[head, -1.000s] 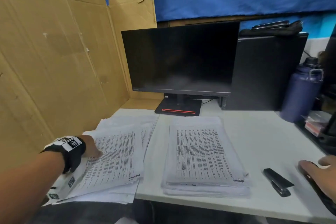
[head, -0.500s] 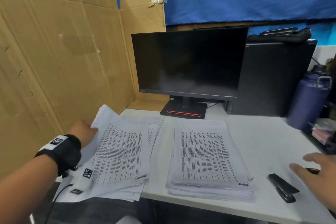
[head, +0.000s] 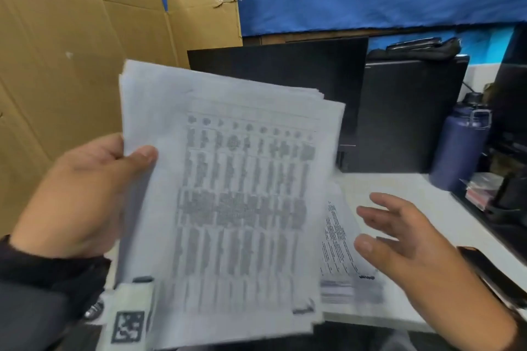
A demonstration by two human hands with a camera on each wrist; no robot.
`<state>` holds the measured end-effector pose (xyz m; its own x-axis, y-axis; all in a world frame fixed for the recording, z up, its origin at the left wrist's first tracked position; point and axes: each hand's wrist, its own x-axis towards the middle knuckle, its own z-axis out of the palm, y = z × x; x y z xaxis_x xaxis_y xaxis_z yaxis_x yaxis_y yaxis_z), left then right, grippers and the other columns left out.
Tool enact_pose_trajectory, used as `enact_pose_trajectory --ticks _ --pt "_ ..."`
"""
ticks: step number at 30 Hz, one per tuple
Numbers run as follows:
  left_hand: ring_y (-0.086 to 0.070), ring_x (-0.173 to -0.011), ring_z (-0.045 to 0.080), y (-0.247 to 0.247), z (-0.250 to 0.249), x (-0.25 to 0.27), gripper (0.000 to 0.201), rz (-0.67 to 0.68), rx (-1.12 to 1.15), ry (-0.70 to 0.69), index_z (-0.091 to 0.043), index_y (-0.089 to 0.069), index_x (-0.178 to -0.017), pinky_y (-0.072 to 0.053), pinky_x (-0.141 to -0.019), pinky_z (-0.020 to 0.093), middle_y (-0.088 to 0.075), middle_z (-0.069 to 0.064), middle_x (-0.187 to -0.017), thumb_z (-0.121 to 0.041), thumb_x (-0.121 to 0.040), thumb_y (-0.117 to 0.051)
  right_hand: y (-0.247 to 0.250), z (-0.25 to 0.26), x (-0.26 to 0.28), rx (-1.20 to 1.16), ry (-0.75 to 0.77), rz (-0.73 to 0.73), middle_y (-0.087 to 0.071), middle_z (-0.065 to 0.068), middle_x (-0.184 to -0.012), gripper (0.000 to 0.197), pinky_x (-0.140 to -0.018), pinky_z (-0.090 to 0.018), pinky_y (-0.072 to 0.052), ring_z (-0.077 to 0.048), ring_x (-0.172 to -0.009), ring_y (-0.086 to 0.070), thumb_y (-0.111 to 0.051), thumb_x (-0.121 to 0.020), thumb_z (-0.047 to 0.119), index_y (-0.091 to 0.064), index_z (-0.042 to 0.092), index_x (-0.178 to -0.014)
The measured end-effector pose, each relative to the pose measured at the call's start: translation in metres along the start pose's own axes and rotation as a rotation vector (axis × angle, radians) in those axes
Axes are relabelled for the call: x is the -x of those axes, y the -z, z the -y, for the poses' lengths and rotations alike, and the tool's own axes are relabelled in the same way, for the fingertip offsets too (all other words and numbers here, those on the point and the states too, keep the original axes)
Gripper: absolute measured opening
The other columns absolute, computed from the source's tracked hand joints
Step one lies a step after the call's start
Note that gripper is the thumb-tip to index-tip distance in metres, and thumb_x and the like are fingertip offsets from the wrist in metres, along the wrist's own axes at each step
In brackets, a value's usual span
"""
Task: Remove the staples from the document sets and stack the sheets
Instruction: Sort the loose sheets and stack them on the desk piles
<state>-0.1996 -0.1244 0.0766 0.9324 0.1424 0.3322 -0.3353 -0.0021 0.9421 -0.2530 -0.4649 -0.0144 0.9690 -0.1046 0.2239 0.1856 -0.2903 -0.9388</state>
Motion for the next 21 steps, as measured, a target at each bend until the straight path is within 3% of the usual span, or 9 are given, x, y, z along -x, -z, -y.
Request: enact_pose_trajectory --ticks 1,3,5,8,11,12,14,17,21 --pt "-0.077 -0.07 0.026 -0.013 0.005 0.007 0.021 0.037 0.031 0.045 -0.01 -0.075 -0.095 -0.064 -0.067 0.042 -0.08 0.016 -0.091 -0.008 -0.1 -0.055 -0.002 -0.002 -0.001 -0.126 -0.007 0.015 -0.071 0.017 -0.119 0.096 -0.092 -0.029 -0.053 -0.005 -0.111 -0.066 -0.082 -0.037 0.081 -0.057 0.046 -0.122" --pt "-0.077 -0.071 0.028 -0.037 0.022 0.019 0.018 0.11 0.084 0.157 -0.007 -0.072 -0.101 -0.064 -0.066 0.041 -0.08 0.02 -0.095 -0.005 -0.096 -0.055 -0.001 -0.008 -0.003 -0.283 -0.035 0.016 -0.076 0.006 -0.111 0.078 -0.084 -0.032 -0.058 -0.015 -0.103 -0.072 -0.09 -0.048 0.063 -0.067 0.032 -0.116" --pt "-0.077 -0.082 0.035 -0.052 0.042 0.028 0.027 0.205 0.165 0.301 -0.004 -0.071 -0.112 -0.064 -0.072 0.046 -0.078 0.023 -0.105 -0.006 -0.087 -0.06 0.002 -0.013 -0.004 -0.3 -0.086 0.001 -0.077 0.003 -0.11 0.061 -0.092 -0.046 -0.055 -0.021 -0.103 -0.073 -0.089 -0.055 0.051 -0.074 0.028 -0.11" --pt "-0.073 -0.108 0.042 -0.063 0.068 0.03 0.042 0.315 0.268 0.493 0.0 -0.067 -0.128 -0.064 -0.083 0.048 -0.073 0.024 -0.121 -0.006 -0.087 -0.071 0.008 -0.03 -0.006 -0.33 -0.17 -0.014 -0.076 -0.003 -0.112 0.076 -0.098 -0.053 -0.049 -0.026 -0.104 -0.073 -0.094 -0.042 0.056 -0.075 0.024 -0.108" --pt "-0.071 -0.114 0.041 -0.068 0.089 0.029 0.049 0.298 0.352 0.549 0.002 -0.068 -0.128 -0.064 -0.085 0.043 -0.072 0.025 -0.125 -0.016 -0.082 -0.073 0.006 -0.046 -0.009 -0.294 -0.246 -0.026 -0.078 -0.003 -0.106 0.031 -0.1 -0.053 -0.049 -0.023 -0.099 -0.074 -0.08 -0.079 0.013 -0.073 0.013 -0.108" --pt "-0.071 -0.113 0.042 -0.07 0.094 0.029 0.047 0.284 0.354 0.551 0.002 -0.068 -0.126 -0.064 -0.085 0.044 -0.072 0.026 -0.124 -0.016 -0.083 -0.075 0.005 -0.051 -0.01 -0.251 -0.265 -0.037 -0.078 -0.002 -0.104 0.025 -0.099 -0.051 -0.05 -0.022 -0.097 -0.075 -0.073 -0.085 0.005 -0.072 0.013 -0.108" --pt "-0.071 -0.111 0.045 -0.074 0.102 0.029 0.042 0.259 0.338 0.554 0.005 -0.069 -0.124 -0.062 -0.089 0.051 -0.072 0.028 -0.121 -0.013 -0.087 -0.078 0.001 -0.059 -0.01 -0.183 -0.272 -0.017 -0.079 0.001 -0.102 0.023 -0.097 -0.047 -0.051 -0.021 -0.098 -0.074 -0.07 -0.087 0.002 -0.073 0.013 -0.107" --pt "-0.068 -0.113 0.05 -0.075 0.115 0.029 0.05 0.221 0.3 0.574 0.007 -0.067 -0.124 -0.051 -0.101 0.065 -0.071 0.031 -0.121 -0.016 -0.081 -0.077 -0.003 -0.063 -0.011 -0.094 -0.274 0.022 -0.079 0.004 -0.101 0.022 -0.093 -0.041 -0.052 -0.017 -0.098 -0.074 -0.071 -0.088 0.004 -0.074 0.016 -0.106" --pt "-0.066 -0.115 0.053 -0.069 0.129 0.027 0.049 0.164 0.298 0.6 0.007 -0.067 -0.125 -0.046 -0.103 0.072 -0.068 0.033 -0.124 -0.014 -0.083 -0.082 0.01 -0.065 -0.016 0.165 -0.18 0.006 -0.077 0.008 -0.084 0.004 -0.079 -0.032 -0.054 -0.012 -0.079 -0.073 -0.071 -0.089 0.025 -0.074 0.027 -0.089"
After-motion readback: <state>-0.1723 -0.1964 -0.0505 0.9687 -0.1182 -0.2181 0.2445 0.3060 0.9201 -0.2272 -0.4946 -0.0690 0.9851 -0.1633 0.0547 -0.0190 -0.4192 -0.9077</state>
